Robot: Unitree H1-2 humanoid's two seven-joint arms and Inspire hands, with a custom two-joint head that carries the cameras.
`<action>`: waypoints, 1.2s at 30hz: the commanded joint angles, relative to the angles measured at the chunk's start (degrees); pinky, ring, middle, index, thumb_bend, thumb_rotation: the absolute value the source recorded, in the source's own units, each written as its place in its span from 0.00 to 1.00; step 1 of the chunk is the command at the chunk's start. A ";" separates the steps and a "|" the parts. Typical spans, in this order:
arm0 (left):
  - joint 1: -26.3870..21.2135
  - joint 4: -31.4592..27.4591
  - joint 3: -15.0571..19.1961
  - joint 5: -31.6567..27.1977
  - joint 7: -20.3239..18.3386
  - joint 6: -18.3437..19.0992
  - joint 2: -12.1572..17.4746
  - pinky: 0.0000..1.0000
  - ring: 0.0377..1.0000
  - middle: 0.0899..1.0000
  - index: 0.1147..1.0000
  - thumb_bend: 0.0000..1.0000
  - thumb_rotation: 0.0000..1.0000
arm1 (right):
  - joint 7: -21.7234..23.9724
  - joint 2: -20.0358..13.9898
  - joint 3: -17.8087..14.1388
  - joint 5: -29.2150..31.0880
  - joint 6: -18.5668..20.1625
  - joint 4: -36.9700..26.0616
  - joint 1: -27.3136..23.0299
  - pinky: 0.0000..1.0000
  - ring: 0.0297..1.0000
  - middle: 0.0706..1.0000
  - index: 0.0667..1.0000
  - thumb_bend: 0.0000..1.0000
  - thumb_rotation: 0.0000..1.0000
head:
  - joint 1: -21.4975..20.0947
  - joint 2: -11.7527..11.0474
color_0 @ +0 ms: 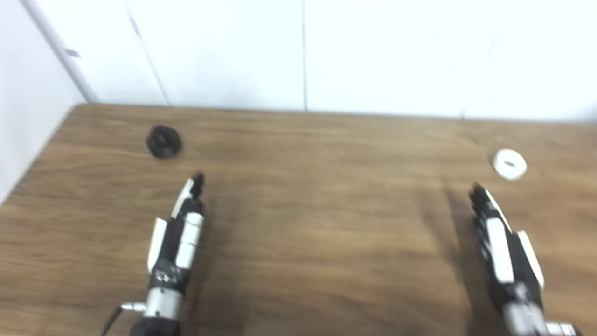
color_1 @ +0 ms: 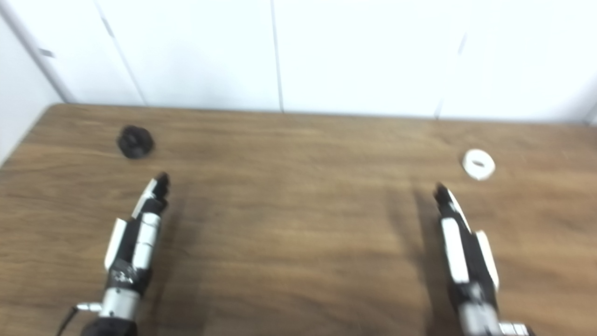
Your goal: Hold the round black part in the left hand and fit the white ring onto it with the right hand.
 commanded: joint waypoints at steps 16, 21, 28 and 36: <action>2.85 4.41 -3.18 1.91 2.41 -8.18 -2.71 1.00 1.00 0.98 0.97 0.55 0.85 | 1.71 -1.78 -0.70 2.49 -6.44 2.46 0.25 1.00 1.00 0.97 0.96 0.45 1.00 | 4.24 -4.83; 2.79 4.62 -3.26 3.09 3.24 -8.31 -2.95 1.00 1.00 0.98 0.97 0.54 0.85 | 1.91 -1.78 -0.74 2.44 -7.72 3.87 -0.01 1.00 1.00 0.96 0.95 0.46 1.00 | 3.72 -4.78; 2.20 0.62 -2.81 7.98 5.67 -4.02 -3.31 1.00 0.99 0.95 0.94 0.55 0.72 | 1.91 -1.54 -0.69 2.83 -5.76 3.54 -0.15 1.00 0.99 0.96 0.94 0.48 1.00 | 3.17 -4.53; -1.40 -6.64 -1.25 12.54 6.54 5.42 -1.41 0.97 0.95 0.92 0.92 0.63 0.50 | 1.59 -1.06 -0.48 2.73 -5.61 3.11 -0.30 1.00 0.99 0.96 0.95 0.43 1.00 | 2.94 -4.38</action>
